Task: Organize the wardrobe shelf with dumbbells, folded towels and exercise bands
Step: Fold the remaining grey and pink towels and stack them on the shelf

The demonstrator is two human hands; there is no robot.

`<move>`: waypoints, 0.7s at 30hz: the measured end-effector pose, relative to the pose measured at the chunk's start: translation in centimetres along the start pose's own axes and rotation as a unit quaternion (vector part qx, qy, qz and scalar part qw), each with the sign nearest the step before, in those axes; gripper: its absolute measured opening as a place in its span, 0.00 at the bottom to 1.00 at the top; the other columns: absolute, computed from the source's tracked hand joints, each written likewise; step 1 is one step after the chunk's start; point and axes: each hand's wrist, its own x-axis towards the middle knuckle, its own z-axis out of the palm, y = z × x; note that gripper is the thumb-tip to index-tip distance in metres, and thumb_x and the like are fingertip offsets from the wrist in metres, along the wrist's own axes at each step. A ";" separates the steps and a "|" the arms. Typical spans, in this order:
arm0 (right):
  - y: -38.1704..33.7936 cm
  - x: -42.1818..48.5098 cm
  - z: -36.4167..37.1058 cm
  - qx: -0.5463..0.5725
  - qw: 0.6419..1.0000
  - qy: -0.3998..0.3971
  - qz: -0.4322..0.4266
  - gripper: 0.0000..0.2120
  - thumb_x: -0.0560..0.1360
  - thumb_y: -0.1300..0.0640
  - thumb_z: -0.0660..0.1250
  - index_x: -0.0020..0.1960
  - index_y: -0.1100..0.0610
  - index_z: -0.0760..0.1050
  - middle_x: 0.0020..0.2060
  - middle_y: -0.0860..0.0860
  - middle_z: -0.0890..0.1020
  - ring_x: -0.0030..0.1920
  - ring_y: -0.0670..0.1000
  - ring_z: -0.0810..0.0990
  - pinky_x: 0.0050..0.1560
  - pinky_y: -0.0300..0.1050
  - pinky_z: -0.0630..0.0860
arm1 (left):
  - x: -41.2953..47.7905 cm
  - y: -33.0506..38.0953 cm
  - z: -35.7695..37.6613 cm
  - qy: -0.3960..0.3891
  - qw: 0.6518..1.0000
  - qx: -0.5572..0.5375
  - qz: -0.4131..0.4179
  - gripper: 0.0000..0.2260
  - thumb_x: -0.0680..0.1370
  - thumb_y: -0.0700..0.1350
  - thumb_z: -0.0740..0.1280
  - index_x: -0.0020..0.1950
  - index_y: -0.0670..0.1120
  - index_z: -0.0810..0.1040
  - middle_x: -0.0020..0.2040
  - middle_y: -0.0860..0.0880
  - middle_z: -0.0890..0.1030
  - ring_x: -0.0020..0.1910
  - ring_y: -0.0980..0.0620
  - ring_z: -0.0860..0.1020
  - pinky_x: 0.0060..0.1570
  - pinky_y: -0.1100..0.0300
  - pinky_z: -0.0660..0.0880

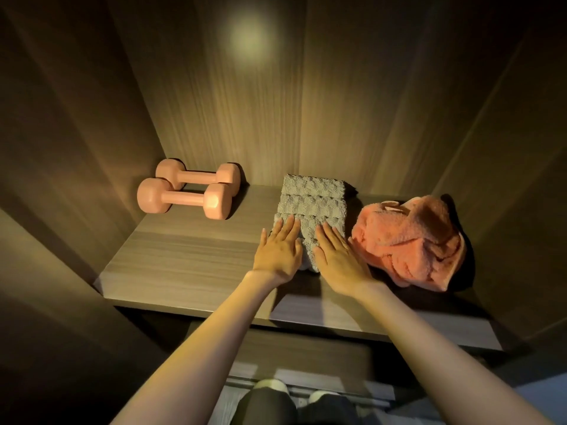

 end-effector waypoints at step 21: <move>10.2 -6.8 -7.1 0.156 0.973 0.052 0.159 0.23 0.82 0.43 0.49 0.77 0.45 0.54 0.76 0.49 0.56 0.75 0.57 0.55 0.74 0.55 0.56 | -1.3 5.7 2.1 -0.003 0.995 0.095 0.009 0.22 0.83 0.55 0.44 0.78 0.57 0.48 0.79 0.51 0.43 0.77 0.48 0.39 0.73 0.48 0.36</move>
